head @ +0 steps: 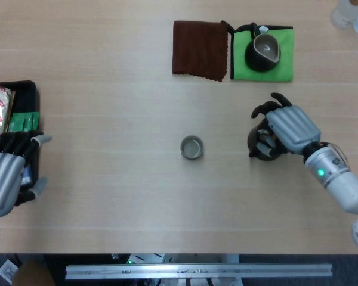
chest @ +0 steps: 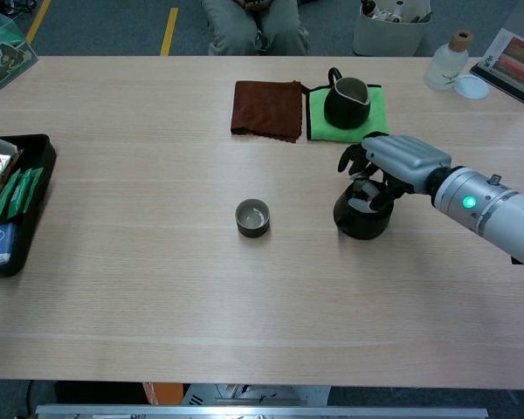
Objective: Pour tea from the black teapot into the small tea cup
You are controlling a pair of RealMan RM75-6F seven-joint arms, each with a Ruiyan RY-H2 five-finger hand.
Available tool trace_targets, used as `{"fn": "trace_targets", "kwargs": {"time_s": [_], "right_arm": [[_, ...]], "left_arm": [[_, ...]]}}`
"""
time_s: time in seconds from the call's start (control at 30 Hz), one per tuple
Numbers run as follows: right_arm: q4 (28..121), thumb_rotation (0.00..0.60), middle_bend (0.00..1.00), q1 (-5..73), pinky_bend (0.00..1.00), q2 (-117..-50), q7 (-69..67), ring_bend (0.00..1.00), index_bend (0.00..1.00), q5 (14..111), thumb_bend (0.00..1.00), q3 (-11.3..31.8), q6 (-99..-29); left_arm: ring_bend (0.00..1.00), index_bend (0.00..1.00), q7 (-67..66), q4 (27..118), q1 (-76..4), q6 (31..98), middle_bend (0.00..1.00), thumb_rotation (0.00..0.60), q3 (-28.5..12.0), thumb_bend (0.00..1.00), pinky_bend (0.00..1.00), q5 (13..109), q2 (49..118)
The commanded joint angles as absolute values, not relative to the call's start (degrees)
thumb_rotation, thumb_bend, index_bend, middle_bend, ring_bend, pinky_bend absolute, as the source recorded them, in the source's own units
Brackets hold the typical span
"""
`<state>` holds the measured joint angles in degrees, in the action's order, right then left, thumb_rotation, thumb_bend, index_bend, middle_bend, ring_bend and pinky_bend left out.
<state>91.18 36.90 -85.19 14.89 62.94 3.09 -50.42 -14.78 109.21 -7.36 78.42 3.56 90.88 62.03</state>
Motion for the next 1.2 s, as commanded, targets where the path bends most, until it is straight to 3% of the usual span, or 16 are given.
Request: {"fn": "trace_targets", "kwargs": {"time_s": [0.03, 0.57, 0.87, 1.2], "right_arm": [[91.28, 0.600, 0.29, 36.95, 0.00, -85.06, 14.77, 0.18, 0.48, 63.00, 0.08, 3.14, -50.27], [90.81, 0.596, 0.26, 38.09, 0.00, -84.73, 18.40, 0.13, 0.47, 62.73, 0.00, 2.04, -48.89], [90.75, 0.455, 0.24, 37.95, 0.00, -84.21, 14.64, 0.11, 0.48, 64.28, 0.00, 2.31, -47.79], [90.26, 0.446, 0.24, 37.87, 0.00, -83.87, 15.42, 0.11, 0.46, 65.10, 0.00, 2.19, -48.63]], "left_arm": [[0.19, 0.20, -14.86, 109.27, -7.40, 78.37, 0.21, 0.600, 3.55, 0.28, 0.18, 90.87, 62.02], [0.19, 0.20, -15.41, 109.23, -7.70, 77.79, 0.21, 0.600, 3.56, 0.28, 0.18, 90.59, 62.24], [0.19, 0.20, -15.68, 109.16, -7.69, 77.71, 0.21, 0.600, 3.63, 0.28, 0.18, 90.44, 62.33], [0.19, 0.20, -16.05, 109.16, -7.79, 77.38, 0.21, 0.600, 3.76, 0.28, 0.18, 90.22, 62.41]]}}
